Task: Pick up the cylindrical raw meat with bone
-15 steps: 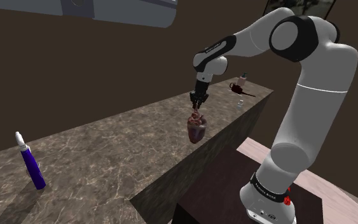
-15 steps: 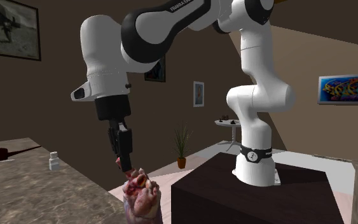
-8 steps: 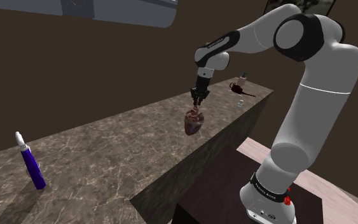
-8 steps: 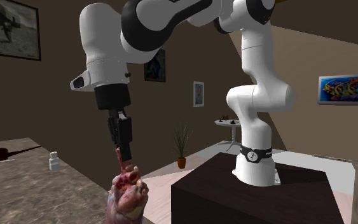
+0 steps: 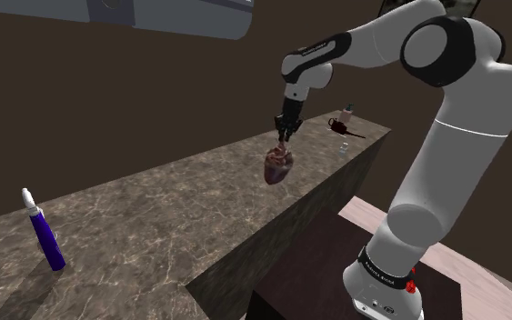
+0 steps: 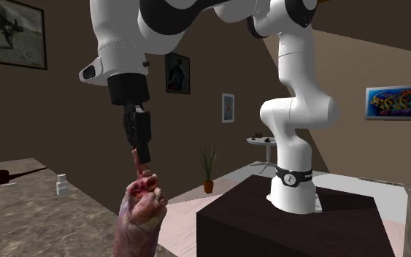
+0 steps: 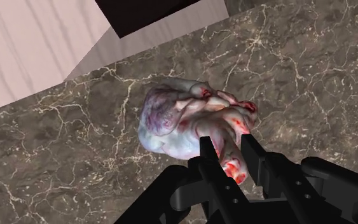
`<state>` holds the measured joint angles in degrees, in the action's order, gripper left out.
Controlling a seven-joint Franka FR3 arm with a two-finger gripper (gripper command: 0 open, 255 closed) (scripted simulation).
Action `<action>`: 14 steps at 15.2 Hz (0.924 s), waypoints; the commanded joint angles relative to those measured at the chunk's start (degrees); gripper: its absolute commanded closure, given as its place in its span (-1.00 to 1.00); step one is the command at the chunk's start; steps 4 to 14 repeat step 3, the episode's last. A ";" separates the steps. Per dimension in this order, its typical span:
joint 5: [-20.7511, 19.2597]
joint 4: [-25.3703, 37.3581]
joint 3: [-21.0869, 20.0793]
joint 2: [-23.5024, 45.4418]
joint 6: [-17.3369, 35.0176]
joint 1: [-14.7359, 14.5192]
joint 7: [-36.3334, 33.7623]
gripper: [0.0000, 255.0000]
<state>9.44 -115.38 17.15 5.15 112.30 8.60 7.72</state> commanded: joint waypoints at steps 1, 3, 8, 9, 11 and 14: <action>-0.29 0.77 0.07 -0.65 -1.33 0.02 -0.25 1.00; -0.32 0.84 0.07 -0.69 -1.44 0.02 -0.27 1.00; -0.32 0.84 0.07 -0.69 -1.44 0.02 -0.27 1.00; -0.32 0.84 0.07 -0.69 -1.44 0.02 -0.27 1.00; -0.32 0.84 0.07 -0.69 -1.44 0.02 -0.27 1.00; -0.32 0.84 0.07 -0.69 -1.44 0.02 -0.27 1.00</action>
